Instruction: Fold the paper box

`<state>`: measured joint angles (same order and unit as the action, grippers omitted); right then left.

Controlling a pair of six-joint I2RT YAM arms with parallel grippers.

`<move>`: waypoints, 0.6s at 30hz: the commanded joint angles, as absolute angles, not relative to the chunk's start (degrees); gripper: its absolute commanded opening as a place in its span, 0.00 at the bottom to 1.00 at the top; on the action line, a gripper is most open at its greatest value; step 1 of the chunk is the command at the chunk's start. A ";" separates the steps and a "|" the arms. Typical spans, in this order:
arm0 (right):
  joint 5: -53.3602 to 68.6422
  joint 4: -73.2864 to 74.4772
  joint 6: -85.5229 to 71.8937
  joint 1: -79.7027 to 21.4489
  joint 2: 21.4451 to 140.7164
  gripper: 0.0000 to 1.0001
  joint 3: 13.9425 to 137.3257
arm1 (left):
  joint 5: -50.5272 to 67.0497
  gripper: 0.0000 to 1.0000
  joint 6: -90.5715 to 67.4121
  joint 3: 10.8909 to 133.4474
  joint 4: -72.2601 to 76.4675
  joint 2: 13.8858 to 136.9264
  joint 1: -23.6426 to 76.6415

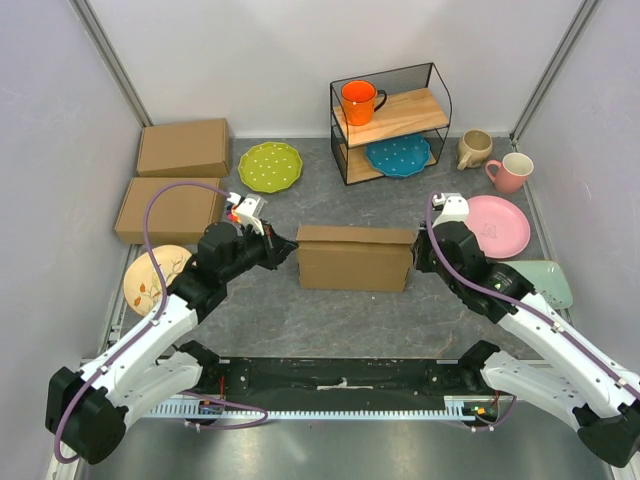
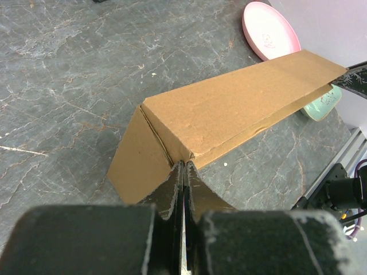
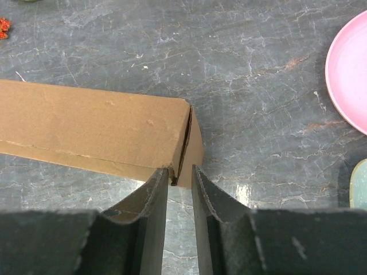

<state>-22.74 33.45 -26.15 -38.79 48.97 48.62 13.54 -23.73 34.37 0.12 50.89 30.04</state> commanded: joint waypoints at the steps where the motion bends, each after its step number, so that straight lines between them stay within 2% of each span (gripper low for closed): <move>1: -22.85 31.03 -25.58 -38.94 48.34 0.30 51.85 | 13.36 0.02 -23.82 35.51 -2.90 51.94 30.41; 7: -22.94 30.59 -25.23 -38.94 47.64 0.31 52.03 | 13.53 0.02 -23.82 35.68 -2.90 52.03 30.41; 18: -23.38 29.97 -24.87 -38.94 48.78 0.08 50.27 | 13.80 0.02 -23.82 35.60 -2.99 51.94 30.41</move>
<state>-22.61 32.14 -25.26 -38.79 48.53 49.58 13.61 -23.73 34.76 -0.10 51.33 30.04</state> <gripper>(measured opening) 0.105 0.022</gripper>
